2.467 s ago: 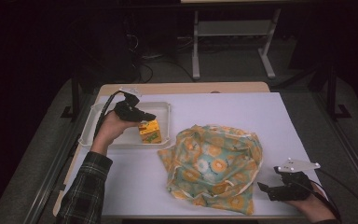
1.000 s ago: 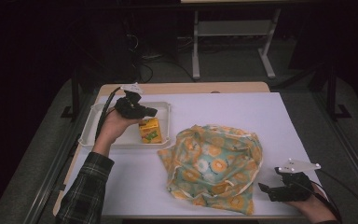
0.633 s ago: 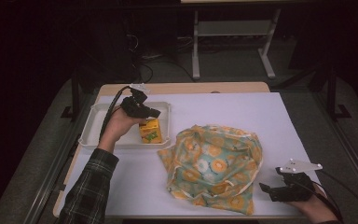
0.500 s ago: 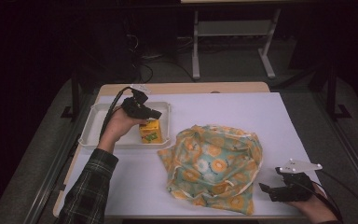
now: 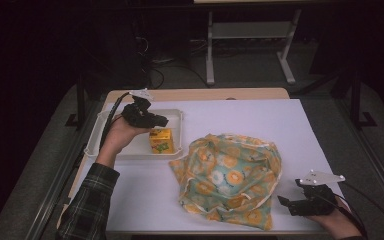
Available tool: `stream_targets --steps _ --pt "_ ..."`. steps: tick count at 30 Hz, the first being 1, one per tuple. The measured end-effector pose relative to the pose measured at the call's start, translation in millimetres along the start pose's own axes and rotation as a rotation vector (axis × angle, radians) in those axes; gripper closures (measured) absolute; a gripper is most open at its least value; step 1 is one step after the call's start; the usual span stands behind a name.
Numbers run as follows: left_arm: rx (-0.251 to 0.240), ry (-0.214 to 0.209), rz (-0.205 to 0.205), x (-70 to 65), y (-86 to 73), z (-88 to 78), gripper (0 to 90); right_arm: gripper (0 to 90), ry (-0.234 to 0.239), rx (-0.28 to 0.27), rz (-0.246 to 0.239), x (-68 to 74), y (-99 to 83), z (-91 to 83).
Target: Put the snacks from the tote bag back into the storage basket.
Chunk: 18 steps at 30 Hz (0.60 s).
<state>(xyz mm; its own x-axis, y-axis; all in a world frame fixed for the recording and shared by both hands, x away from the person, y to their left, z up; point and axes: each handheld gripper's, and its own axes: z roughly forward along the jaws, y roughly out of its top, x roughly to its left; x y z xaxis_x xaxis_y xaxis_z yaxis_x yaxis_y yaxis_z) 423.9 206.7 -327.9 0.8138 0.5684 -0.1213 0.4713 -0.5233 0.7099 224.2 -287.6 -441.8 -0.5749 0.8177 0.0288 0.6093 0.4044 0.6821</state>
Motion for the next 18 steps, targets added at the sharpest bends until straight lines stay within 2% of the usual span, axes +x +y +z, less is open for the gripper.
stream_targets --steps 4,6,9,14,18 --pt "-0.012 0.008 -0.007 -6.2 -6.9 -10.8 62.3 13.8 0.000 0.001 -0.006 0.5 0.7 0.4" --pt "-0.022 0.008 -0.005 -9.0 -10.8 -16.6 58.4 13.8 -0.001 0.001 -0.004 0.7 0.9 0.3" --pt "-0.033 0.027 0.001 -13.3 -16.6 -25.7 54.4 13.8 -0.001 -0.001 -0.003 0.3 1.0 0.4" --pt "-0.049 0.047 -0.012 -19.8 -28.6 -39.2 49.1 13.8 -0.001 -0.004 -0.004 -0.3 0.7 0.7" --pt "-0.042 0.055 -0.009 -25.5 -41.0 -46.2 46.3 13.8 0.000 -0.003 -0.007 0.3 1.4 0.7"
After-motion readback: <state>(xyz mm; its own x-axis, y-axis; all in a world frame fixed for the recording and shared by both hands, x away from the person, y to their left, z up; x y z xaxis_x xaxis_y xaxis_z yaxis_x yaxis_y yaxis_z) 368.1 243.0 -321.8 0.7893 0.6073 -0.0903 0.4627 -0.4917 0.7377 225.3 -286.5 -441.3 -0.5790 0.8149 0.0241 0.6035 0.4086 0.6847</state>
